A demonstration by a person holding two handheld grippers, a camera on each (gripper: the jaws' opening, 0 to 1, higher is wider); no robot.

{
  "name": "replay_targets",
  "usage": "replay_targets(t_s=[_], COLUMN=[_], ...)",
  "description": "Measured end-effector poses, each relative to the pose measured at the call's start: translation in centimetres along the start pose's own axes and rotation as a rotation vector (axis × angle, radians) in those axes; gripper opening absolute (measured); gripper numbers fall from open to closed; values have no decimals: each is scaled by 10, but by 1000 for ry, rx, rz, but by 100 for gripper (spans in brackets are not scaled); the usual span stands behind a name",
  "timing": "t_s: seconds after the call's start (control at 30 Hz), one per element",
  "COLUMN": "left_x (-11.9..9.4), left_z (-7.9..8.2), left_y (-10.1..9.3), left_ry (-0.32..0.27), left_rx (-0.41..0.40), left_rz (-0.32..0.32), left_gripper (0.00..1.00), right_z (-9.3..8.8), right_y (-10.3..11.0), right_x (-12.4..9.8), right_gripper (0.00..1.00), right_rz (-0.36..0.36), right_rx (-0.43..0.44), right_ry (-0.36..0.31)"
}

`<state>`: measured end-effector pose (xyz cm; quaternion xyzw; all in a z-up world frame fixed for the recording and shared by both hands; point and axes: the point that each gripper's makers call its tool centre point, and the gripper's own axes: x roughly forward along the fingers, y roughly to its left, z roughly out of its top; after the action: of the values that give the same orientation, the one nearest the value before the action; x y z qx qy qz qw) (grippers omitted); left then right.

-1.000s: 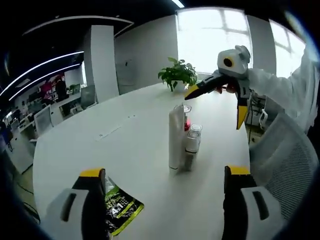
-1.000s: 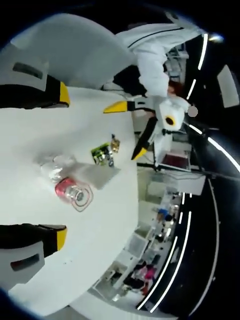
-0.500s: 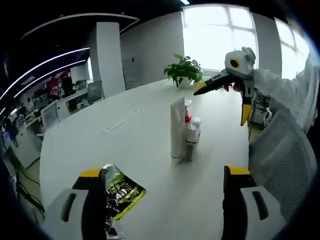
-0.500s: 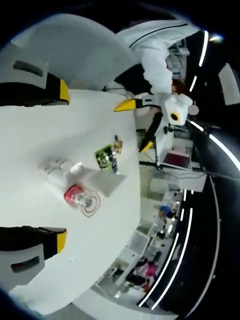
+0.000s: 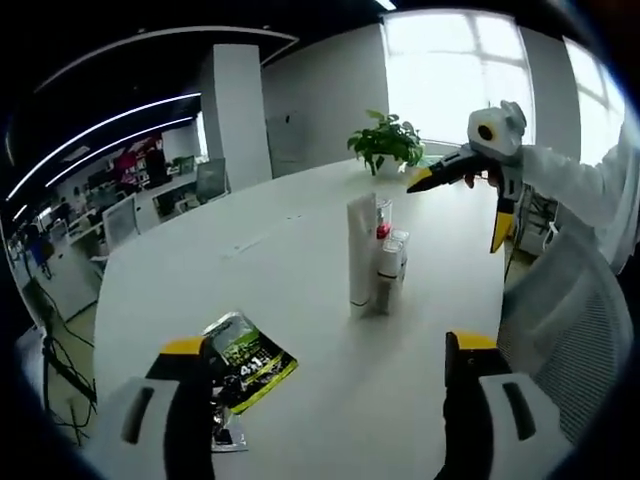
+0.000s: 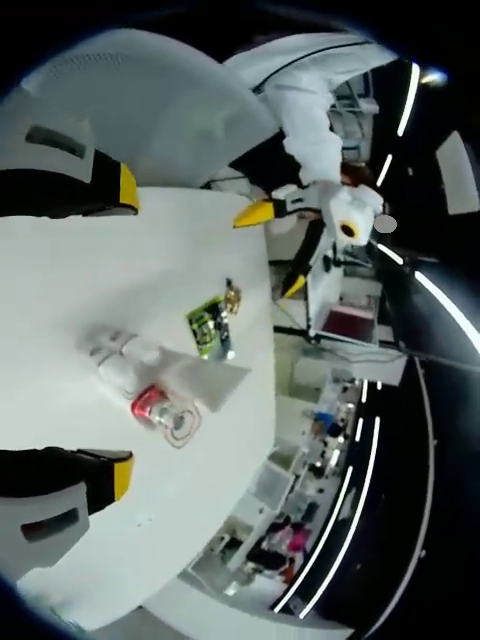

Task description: Arrange the skincare products in the storage area until every visible bottle or jar stands upright without overlapping.

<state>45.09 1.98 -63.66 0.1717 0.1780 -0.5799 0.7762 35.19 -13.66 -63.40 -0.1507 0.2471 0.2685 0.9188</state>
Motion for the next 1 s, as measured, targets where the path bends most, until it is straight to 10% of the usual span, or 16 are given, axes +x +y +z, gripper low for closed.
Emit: replay_targets(t_s=[1.0], left_x=[-10], left_z=[-30], left_y=[36], left_ry=[10], left_rx=[-46], left_rz=[-19], left_gripper=[99], right_z=[-8], right_y=[8], right_x=[11], right_gripper=[97], right_rz=[-77], right_rx=[92], right_ry=[37])
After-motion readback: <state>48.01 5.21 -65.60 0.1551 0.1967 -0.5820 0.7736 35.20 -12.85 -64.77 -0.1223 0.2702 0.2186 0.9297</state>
